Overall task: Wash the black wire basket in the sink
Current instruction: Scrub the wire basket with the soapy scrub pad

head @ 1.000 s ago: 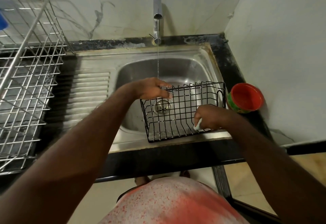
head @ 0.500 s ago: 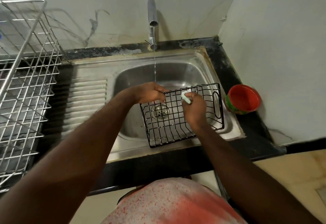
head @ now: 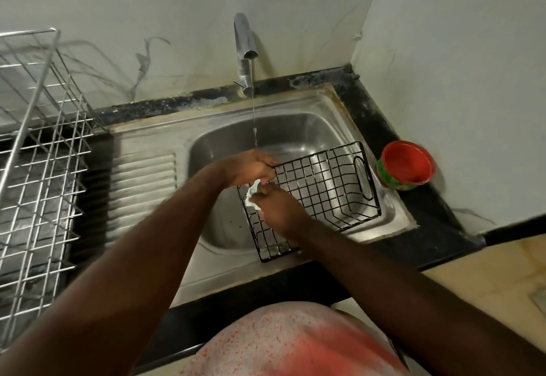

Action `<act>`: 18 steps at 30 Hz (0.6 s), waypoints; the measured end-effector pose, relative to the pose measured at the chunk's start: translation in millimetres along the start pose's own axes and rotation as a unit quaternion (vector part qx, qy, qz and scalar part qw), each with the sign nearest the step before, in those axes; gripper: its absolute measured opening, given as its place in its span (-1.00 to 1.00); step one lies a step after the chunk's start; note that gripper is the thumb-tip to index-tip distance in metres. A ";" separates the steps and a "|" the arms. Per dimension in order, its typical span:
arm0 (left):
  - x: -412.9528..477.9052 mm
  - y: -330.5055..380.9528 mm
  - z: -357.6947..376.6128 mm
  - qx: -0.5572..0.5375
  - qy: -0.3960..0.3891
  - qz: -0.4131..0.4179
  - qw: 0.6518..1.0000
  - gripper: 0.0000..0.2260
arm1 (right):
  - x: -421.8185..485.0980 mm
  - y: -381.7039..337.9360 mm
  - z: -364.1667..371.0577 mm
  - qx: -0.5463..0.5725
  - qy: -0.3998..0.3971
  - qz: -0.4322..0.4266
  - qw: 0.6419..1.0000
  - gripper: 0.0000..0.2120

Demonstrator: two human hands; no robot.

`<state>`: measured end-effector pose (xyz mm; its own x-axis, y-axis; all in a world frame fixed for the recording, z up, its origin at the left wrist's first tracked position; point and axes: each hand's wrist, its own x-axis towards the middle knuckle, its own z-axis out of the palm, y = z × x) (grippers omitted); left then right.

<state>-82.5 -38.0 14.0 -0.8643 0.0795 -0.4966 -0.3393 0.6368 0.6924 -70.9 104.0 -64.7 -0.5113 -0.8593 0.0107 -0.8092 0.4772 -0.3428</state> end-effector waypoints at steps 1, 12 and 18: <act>-0.6 -0.6 -1.0 -0.008 -0.006 0.004 1.000 -0.67 | 0.1 7.3 -0.7 -0.030 -0.001 0.008 1.000 -0.68; 0.8 -16.0 -11.1 0.012 -0.019 0.020 1.000 -0.72 | -20.2 83.3 -36.0 0.007 0.236 0.375 0.896 -0.72; 1.9 -25.0 -13.6 0.002 -0.013 0.024 1.000 -0.72 | -1.3 45.8 -27.4 0.120 0.277 0.342 0.890 -0.85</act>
<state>-80.6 -64.3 2.9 -0.8699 0.1289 -0.4762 -0.2962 0.6354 0.7131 -115.2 132.1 -54.7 -0.9783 -0.1288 0.1622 -0.2035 0.7439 -0.6366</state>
